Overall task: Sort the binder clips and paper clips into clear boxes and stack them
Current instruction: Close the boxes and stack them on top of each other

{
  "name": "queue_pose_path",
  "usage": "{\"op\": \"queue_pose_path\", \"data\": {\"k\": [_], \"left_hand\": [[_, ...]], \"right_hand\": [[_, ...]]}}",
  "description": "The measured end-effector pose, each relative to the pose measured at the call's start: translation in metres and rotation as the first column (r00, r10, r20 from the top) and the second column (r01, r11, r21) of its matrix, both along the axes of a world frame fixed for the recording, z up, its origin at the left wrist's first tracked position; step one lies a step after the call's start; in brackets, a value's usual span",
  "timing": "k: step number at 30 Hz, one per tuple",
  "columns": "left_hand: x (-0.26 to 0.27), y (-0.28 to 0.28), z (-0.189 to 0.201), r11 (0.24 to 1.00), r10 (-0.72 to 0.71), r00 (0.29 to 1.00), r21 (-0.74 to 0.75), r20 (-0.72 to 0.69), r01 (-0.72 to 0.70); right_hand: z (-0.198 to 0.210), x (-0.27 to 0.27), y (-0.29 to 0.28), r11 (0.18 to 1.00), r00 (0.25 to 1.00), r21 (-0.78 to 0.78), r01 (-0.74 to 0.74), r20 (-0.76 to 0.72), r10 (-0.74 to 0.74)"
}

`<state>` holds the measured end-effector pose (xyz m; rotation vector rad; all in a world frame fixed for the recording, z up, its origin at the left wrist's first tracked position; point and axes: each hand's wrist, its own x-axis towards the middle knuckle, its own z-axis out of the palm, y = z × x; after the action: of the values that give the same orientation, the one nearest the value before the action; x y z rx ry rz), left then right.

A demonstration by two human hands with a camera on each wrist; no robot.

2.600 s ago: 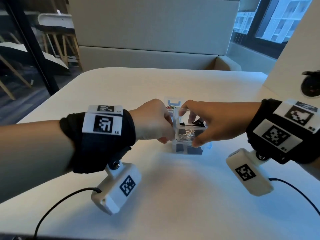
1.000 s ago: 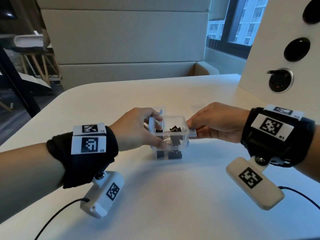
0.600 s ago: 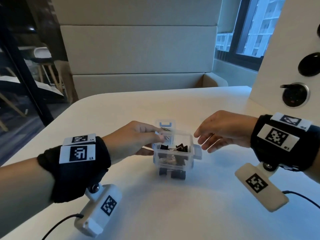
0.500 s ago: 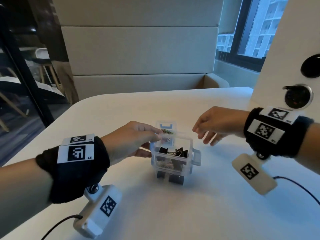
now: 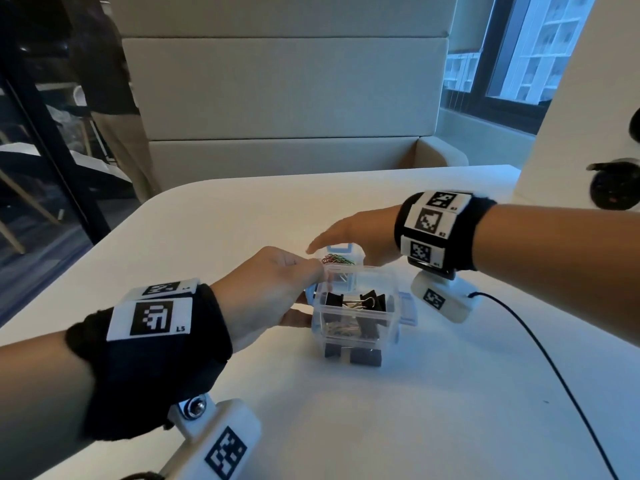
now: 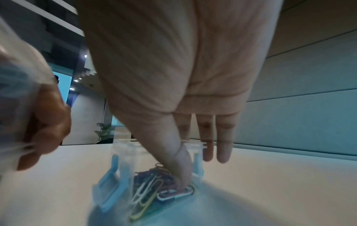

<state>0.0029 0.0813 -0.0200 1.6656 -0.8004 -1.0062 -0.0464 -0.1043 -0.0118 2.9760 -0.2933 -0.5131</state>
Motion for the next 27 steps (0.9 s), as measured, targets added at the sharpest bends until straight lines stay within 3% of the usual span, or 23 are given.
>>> {"op": "queue_pose_path", "data": {"k": [4,10,16,23,27], "left_hand": [[-0.002,-0.001,-0.001,0.999,0.039,0.998,-0.012,-0.041,-0.039],[-0.004,-0.001,-0.004,0.996,0.085,0.994,-0.030,-0.073,-0.087],[-0.008,0.004,-0.004,0.991,0.118,0.983,-0.041,-0.137,-0.125],[-0.011,0.007,-0.001,0.974,0.220,0.963,-0.028,-0.157,-0.227],[-0.010,0.009,0.000,0.977,0.202,0.967,-0.035,-0.152,-0.209]], "right_hand": [[0.005,-0.013,-0.007,0.995,0.994,-0.046,0.091,0.063,-0.088],[0.046,-0.051,-0.004,0.956,0.916,0.118,0.270,0.273,-0.292],[0.085,-0.083,0.044,0.939,0.862,0.271,0.212,0.400,-0.310],[0.067,-0.094,0.067,0.956,0.895,0.241,0.169,0.369,-0.251],[0.063,-0.092,0.067,0.954,0.890,0.247,0.172,0.377,-0.258]]}}
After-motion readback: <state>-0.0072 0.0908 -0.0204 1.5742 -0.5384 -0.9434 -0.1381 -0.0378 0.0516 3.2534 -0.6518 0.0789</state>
